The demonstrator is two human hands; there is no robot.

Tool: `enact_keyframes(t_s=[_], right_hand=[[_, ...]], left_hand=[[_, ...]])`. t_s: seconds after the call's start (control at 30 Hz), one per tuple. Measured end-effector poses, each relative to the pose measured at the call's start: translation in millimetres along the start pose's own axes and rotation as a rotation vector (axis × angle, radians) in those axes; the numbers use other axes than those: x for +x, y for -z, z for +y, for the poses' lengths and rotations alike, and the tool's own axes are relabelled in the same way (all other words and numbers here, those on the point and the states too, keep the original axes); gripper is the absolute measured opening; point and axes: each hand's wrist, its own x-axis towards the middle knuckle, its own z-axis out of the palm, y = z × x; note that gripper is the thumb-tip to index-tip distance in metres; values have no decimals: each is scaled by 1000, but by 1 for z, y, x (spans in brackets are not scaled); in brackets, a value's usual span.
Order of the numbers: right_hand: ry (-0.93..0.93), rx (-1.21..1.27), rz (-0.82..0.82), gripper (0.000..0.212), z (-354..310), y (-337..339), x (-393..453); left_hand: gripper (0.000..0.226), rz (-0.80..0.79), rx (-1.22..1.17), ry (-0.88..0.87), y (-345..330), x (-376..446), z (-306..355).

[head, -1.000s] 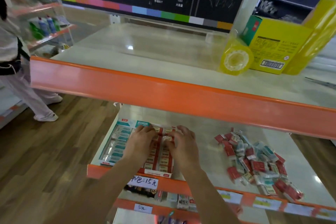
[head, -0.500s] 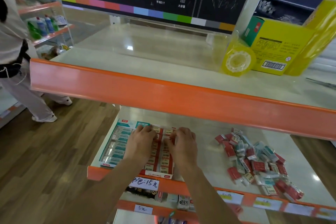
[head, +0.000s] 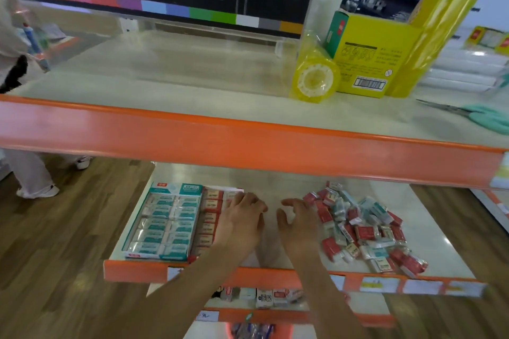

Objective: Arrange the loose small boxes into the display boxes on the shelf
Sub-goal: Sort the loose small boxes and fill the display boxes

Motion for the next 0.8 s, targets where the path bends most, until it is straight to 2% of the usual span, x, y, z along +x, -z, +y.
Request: enact_keyframes(t_s=[0.1,0.3,0.43,0.63,0.8], right_hand=[[-120,19,23,35,20,16,-1],[-122,57,255,43,47,39,-6],[-145,-34,150,49,59,42,-5],[-190,-75,66,54,62,36,-4],[-167,-15,102,46,62,38,-7]], left_hand=[[25,-62,-39,-42,-16,2,22],[44,-221,-58,-92,-49,6,49],[70,-267,-60,-77,-70,11,66],[62,-311,59,-165,-84,26,75],[63,-419,139,-144,-83,55,73]])
